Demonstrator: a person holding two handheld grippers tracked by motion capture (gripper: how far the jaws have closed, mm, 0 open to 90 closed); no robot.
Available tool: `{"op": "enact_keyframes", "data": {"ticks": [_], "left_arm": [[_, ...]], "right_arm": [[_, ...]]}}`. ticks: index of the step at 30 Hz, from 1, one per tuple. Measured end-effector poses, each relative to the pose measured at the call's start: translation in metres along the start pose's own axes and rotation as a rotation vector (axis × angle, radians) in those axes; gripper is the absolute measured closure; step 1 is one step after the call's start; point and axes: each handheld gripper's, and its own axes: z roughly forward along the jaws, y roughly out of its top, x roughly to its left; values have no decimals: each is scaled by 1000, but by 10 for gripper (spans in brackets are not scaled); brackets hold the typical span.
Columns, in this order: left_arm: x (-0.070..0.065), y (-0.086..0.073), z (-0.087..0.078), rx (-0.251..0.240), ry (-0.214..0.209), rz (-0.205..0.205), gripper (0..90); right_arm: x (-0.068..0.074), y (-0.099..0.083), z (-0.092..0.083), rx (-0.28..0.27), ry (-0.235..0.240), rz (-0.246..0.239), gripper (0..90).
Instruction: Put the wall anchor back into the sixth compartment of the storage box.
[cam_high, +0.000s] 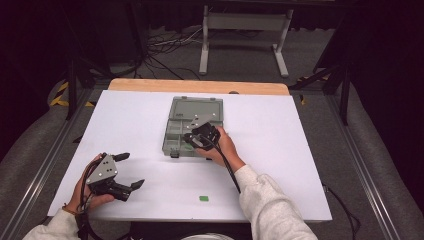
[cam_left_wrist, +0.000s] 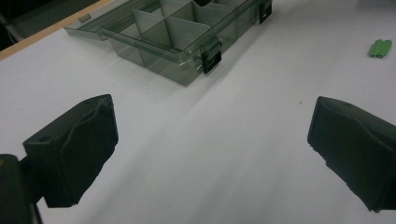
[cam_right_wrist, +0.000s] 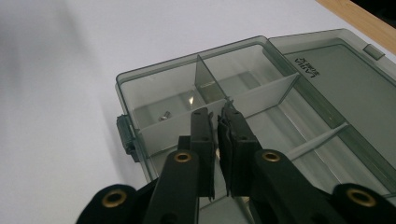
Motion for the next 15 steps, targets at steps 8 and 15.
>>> {"op": "enact_keyframes", "data": {"ticks": [8,15], "left_arm": [[0,0,0,1,0,-6,26],[0,0,0,3,2,3,27]], "right_arm": [[2,-1,-4,-18,-7,4,820],[5,-2,-11,-35,-15,-10,803]]}}
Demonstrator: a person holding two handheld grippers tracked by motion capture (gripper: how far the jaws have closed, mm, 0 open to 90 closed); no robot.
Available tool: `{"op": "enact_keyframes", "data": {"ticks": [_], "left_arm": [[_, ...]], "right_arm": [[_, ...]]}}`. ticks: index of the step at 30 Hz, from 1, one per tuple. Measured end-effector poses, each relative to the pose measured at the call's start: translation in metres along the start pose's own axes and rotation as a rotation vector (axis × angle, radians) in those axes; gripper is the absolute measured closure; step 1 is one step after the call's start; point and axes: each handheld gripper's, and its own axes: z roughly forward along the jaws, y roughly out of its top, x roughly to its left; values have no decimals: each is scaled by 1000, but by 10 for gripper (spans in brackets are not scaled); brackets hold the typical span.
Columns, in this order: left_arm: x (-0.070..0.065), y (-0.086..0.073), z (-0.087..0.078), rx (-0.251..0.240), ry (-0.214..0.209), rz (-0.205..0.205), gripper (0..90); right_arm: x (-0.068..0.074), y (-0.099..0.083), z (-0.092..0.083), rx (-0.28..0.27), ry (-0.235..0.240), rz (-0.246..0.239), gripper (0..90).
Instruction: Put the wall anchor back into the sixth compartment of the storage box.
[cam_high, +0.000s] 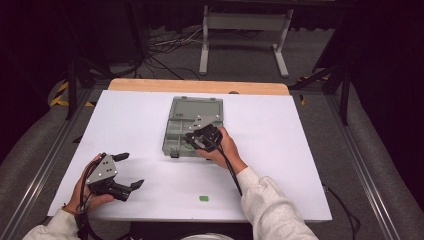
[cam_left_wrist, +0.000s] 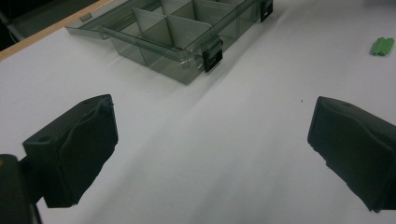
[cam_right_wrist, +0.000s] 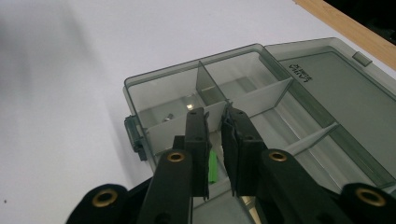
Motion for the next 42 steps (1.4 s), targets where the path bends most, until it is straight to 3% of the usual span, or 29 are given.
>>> {"op": "enact_keyframes", "data": {"ticks": [9,26,42], "left_arm": [[0,0,0,3,1,1,27],[-1,0,-1,2,-1,2,27],[-2,0,0,9,-2,6,27]], "right_arm": [[9,-2,-17,-53,6,-27,768],[21,-6,-47,-92,6,-82,708],[29,-21,-71,-99,13,-95,528]]}}
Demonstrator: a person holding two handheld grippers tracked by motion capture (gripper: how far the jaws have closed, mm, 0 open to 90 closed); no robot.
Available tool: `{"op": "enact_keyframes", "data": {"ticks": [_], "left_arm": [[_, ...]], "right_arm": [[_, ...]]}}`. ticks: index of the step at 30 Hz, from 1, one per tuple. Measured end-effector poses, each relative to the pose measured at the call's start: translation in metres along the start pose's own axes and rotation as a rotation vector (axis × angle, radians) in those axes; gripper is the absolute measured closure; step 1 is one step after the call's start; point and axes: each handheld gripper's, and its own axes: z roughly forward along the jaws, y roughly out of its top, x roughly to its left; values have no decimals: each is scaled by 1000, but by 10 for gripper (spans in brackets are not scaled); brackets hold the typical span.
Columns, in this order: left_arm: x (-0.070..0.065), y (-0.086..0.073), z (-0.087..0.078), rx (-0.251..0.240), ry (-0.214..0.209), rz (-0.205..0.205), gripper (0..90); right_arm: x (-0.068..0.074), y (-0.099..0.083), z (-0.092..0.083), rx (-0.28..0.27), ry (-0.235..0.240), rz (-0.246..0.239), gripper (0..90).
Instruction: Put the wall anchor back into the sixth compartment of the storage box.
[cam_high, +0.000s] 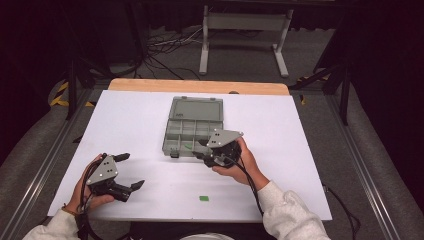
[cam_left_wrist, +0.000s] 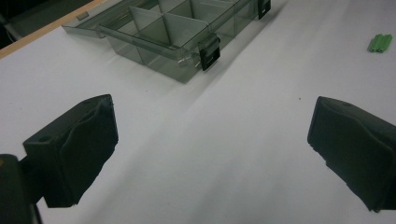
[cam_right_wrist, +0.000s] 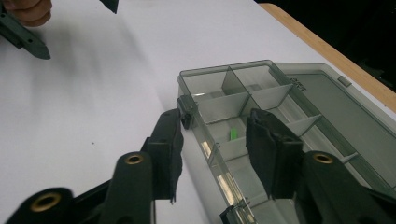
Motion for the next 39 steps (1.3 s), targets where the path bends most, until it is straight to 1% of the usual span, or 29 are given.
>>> {"op": "enact_keyframes", "data": {"ticks": [2,3,4,6,10,11,13,14,17,19,21,23,26,27,28,31,32,34,35,38,39], "left_arm": [[0,0,0,0,-2,-3,27],[0,0,0,-1,-3,3,27],[0,0,0,-1,-1,3,27],[0,0,0,0,-4,-4,27],[0,0,0,5,-10,-3,27],[-1,0,0,3,-6,-4,27],[-1,0,1,6,-6,-1,27],[-1,0,1,6,-6,0,27],[-1,0,1,6,-2,4,27],[-1,0,0,6,-3,7,27],[-1,0,1,4,-5,-2,27],[-1,0,1,5,-6,2,27],[-2,0,1,2,-4,0,27],[-1,0,0,4,-2,4,27],[-2,0,1,4,-6,1,27],[-1,0,1,6,-4,5,27],[-1,0,0,4,-2,4,27],[-2,0,1,4,-5,0,27],[-2,0,1,4,-5,0,27],[-2,0,0,5,-2,4,27],[-2,0,0,6,-3,4,27]], "right_arm": [[1,-1,-2,1,2,-1,499],[1,-2,-4,0,2,0,481],[2,-2,-5,0,-1,-1,449],[2,-3,-6,5,-4,1,416],[3,-6,-11,10,-6,1,345],[4,-7,-12,11,-9,0,313],[4,-9,-14,17,-28,3,237],[5,-10,-14,20,-29,8,207],[6,-14,-16,43,-57,5,137],[6,-17,-17,44,-51,-1,134],[7,-20,-18,51,-51,-1,123],[7,-21,-19,50,-51,-2,122],[9,-27,-20,67,-57,-8,116],[9,-28,-20,71,-54,-3,116],[10,-29,-21,76,-53,-10,116],[12,-32,-21,84,-52,-12,116],[14,-34,-21,95,-49,-17,116],[15,-35,-21,95,-47,-17,116],[16,-37,-20,110,-42,-24,116],[20,-39,-20,114,-43,-24,116],[23,-41,-19,122,-29,-25,116]]}}
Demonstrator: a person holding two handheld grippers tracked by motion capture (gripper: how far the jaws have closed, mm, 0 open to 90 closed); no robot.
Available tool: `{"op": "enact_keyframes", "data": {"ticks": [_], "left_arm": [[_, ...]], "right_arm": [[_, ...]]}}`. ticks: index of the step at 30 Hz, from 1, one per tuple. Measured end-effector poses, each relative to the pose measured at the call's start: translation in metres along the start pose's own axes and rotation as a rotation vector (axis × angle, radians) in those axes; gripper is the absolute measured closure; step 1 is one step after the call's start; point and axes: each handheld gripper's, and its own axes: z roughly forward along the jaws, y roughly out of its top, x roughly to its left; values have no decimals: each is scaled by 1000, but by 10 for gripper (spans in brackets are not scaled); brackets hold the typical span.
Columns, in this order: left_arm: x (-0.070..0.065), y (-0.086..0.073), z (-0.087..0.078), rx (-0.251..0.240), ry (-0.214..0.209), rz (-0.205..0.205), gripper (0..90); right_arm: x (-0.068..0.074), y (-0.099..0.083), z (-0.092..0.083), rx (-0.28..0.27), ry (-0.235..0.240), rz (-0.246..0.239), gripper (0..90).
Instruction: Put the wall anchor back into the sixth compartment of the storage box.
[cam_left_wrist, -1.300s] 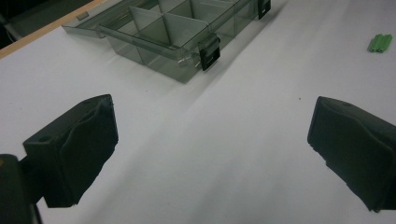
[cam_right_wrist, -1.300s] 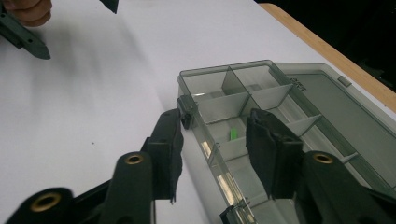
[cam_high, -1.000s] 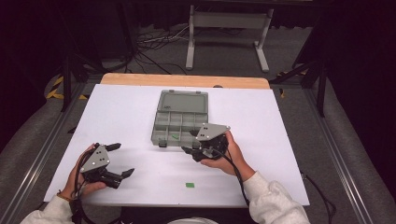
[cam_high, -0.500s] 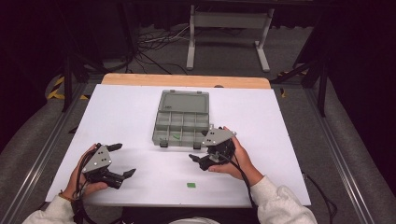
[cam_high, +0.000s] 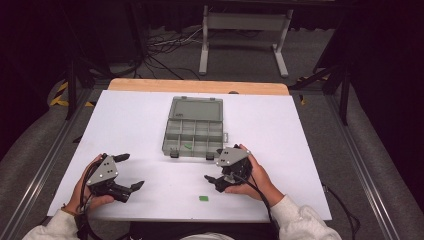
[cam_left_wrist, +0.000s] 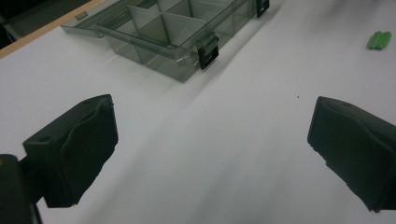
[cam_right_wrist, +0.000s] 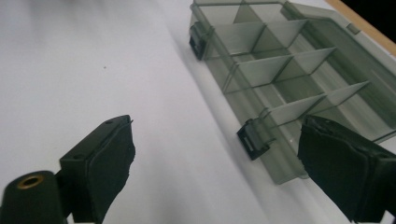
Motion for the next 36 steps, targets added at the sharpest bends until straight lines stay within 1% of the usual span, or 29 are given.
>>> {"op": "enact_keyframes", "data": {"ticks": [2,4,7,9,10,11,12,16,17,21,25,26,27,31,34,35,36], "left_arm": [[0,0,0,-1,-1,-2,27],[0,0,0,0,3,1,27],[0,0,0,2,0,-1,27],[-1,0,0,4,-8,2,32],[-1,0,0,5,-5,7,32],[-1,0,0,5,-7,3,32],[-1,0,0,4,-3,7,32],[-1,0,-1,4,1,9,31],[-1,0,0,3,-6,1,31],[-1,1,0,7,-5,8,31],[-1,1,1,10,-5,11,31],[-1,1,1,9,-5,7,31],[-1,1,1,10,-5,12,31],[-1,1,1,8,-7,7,31],[-1,1,1,8,-8,6,32],[-1,1,1,9,-8,6,31],[-1,1,1,9,-4,6,31]], "right_arm": [[1,-1,1,7,4,-6,116],[6,-3,2,22,9,-19,116],[12,-6,3,24,27,-26,154],[16,-8,4,27,46,-31,188],[18,-9,5,32,56,-40,196],[20,-10,6,37,67,-40,200],[22,-10,7,42,80,-39,205],[28,-13,14,83,127,-48,232],[28,-14,15,92,136,-56,238],[27,-16,20,103,141,-43,245],[26,-18,23,111,157,-37,247],[26,-18,24,111,164,-26,251],[26,-19,25,106,171,-22,252],[26,-18,25,101,190,-19,248],[26,-17,23,92,190,-17,249],[26,-17,23,91,195,-18,250],[27,-17,24,95,191,-21,251]]}}
